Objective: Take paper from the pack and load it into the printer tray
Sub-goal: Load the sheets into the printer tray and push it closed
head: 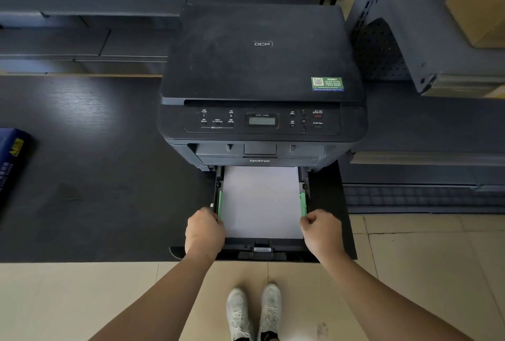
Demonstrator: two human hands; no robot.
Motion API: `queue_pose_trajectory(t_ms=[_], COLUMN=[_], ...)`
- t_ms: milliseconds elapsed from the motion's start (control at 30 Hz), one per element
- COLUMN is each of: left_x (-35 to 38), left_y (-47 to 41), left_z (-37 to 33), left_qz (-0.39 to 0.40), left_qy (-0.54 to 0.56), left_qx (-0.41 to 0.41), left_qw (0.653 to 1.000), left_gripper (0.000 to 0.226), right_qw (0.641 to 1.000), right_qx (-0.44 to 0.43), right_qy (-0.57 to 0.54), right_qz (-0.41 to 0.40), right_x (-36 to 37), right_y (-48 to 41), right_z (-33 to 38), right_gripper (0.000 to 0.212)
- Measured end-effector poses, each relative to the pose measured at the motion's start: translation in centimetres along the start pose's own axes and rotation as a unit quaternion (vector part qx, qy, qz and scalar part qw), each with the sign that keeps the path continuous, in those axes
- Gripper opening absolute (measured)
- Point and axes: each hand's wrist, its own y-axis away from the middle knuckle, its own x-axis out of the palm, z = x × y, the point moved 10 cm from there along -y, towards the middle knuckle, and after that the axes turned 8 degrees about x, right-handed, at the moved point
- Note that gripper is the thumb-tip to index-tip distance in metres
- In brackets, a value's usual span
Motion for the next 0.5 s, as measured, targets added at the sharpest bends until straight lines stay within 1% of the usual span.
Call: queue_pose_trajectory(t_ms=[167,267,333,400,433,500], left_x=[-0.3,-0.8,-2.2,-4.5,-5.4,-6.1], left_y=[0.0,0.3,1.0,2.1,2.8,4.3], left_z=[0.0,-0.3,-0.3,0.5,1.5,4.2], left_qz=[0.006,0.008,-0.008,-0.045,-0.056,-0.052], left_qy=[0.005,0.011,0.022,0.038,0.05,0.074], left_qx=[0.021,0.043,0.068,0.093,0.092,0.073], left_qw=[1.0,0.999,0.997,0.994,0.993,0.993], left_gripper=[0.02,0.023,0.026,0.032,0.037,0.05], right_qw=[0.999,0.999,0.999,0.999,0.998,0.997], right_qx=[-0.02,-0.032,-0.036,-0.037,-0.033,-0.014], right_qy=[0.024,0.018,-0.007,-0.037,-0.052,-0.079], right_qz=[0.007,0.018,0.018,0.01,0.005,0.013], right_x=[-0.1,-0.9,-2.3,-4.5,-5.6,-6.7], right_y=[-0.2,0.3,1.0,2.0,2.6,3.9], right_z=[0.2,0.4,0.2,-0.8,-1.7,-3.8], right_gripper=[0.018,0.021,0.029,0.041,0.044,0.049])
